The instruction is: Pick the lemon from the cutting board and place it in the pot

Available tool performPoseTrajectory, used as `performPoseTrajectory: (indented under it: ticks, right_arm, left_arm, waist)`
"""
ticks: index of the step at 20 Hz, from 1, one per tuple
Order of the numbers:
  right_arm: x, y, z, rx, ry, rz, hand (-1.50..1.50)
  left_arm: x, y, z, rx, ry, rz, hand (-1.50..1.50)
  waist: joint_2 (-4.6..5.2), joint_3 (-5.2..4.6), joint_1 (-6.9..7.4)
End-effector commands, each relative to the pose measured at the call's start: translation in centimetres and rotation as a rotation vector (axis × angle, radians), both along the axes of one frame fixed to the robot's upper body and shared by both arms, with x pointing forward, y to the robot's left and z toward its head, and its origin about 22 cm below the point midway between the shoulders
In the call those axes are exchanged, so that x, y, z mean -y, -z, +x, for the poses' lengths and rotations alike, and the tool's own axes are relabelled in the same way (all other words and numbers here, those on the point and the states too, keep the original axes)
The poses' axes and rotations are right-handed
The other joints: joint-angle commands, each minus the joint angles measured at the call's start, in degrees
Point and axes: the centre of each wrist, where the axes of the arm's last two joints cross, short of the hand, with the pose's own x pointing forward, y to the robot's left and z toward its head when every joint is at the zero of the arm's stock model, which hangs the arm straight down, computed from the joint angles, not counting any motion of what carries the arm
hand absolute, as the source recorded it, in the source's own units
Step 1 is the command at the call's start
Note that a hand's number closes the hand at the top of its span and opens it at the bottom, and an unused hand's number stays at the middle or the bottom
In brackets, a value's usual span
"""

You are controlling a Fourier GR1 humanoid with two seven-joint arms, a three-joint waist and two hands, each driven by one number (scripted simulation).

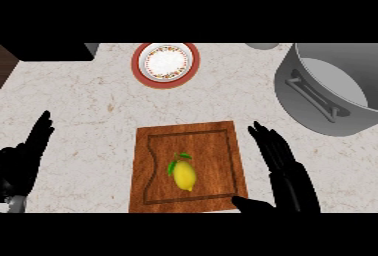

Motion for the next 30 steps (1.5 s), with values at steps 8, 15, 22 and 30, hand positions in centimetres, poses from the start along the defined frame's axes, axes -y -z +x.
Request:
performPoseTrajectory:
  ticks: [8, 15, 22, 30]
  right_arm:
    - [-9.4, -4.6, 1.7, -0.428, -0.025, -0.347, -1.50]
    - [-12.5, -5.1, 4.2, -0.659, -0.062, -0.453, -1.50]
    - [-14.2, -3.1, 6.6, -0.761, -0.096, -0.482, -1.50]
    - [-16.8, -2.9, 7.2, -0.777, -0.025, -0.550, -1.50]
  left_arm:
    - [0.4, -0.7, 0.3, -0.002, 0.042, 0.006, 0.00]
    - [2.2, 0.3, -0.2, -0.001, 0.049, -0.009, 0.00]
    - [0.3, -0.1, 0.2, -0.001, 0.025, -0.004, 0.00]
    - [1.4, -1.6, 1.0, 0.001, 0.038, -0.005, 0.00]
  waist:
    - [0.51, 0.05, 1.94]
    - [0.48, 0.17, 2.14]
    - [0.50, 0.24, 1.65]
    - [0.37, 0.27, 2.15]
